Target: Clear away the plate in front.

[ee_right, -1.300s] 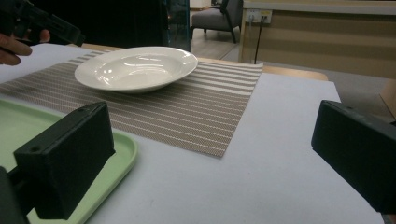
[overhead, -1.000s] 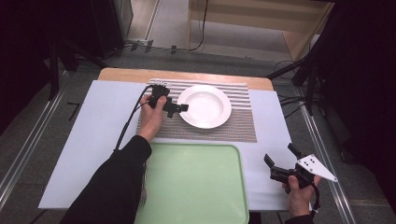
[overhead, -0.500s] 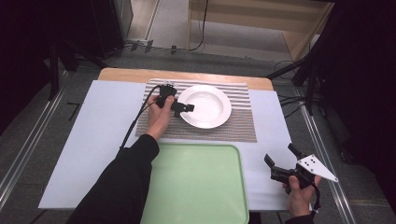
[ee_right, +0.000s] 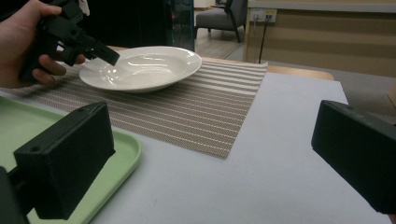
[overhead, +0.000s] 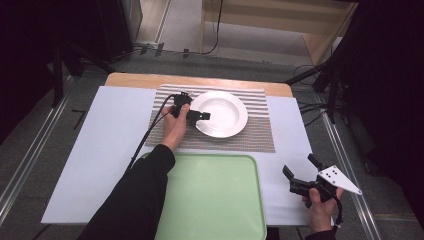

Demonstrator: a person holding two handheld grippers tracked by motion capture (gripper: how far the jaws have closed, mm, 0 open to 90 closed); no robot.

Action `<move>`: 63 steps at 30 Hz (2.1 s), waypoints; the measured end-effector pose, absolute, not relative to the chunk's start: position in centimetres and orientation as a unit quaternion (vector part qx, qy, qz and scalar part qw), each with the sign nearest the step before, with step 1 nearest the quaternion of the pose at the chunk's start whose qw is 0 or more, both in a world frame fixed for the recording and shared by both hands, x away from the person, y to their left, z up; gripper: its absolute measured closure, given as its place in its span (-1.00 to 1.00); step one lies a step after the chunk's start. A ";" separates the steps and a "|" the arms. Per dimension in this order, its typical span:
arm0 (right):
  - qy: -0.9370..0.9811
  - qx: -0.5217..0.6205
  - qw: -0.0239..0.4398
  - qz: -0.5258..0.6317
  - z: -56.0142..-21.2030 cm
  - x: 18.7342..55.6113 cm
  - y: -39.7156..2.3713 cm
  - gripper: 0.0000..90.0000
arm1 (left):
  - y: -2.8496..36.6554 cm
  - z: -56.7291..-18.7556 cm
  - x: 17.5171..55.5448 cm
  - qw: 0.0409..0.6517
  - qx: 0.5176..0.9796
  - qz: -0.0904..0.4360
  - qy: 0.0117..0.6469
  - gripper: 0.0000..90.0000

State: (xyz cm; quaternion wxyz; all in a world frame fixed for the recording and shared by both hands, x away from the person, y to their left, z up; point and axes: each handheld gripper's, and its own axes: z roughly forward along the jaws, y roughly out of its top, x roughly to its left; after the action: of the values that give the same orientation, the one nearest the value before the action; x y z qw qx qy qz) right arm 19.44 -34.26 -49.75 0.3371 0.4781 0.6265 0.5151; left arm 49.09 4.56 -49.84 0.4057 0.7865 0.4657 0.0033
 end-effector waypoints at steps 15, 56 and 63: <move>0.628 0.478 0.337 0.513 -49.8 19.5 -34.3 -1.00 | 4.0 -50.0 49.1 0.386 0.777 0.014 0.497 -0.40; 0.627 0.485 0.337 0.508 -50.0 19.5 -34.4 -1.00 | 4.9 -47.5 48.8 0.428 0.760 -0.050 0.486 0.82; 0.627 0.485 0.336 0.509 -50.0 19.6 -34.4 -1.00 | 5.9 -46.7 48.7 0.437 0.759 -0.051 0.481 0.82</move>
State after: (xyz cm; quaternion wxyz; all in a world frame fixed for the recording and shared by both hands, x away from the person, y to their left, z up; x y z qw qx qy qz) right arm 19.56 -34.41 -49.98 0.3363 0.4852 0.6267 0.5086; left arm 48.74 5.85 -46.67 0.4369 0.7586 0.4806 -0.0513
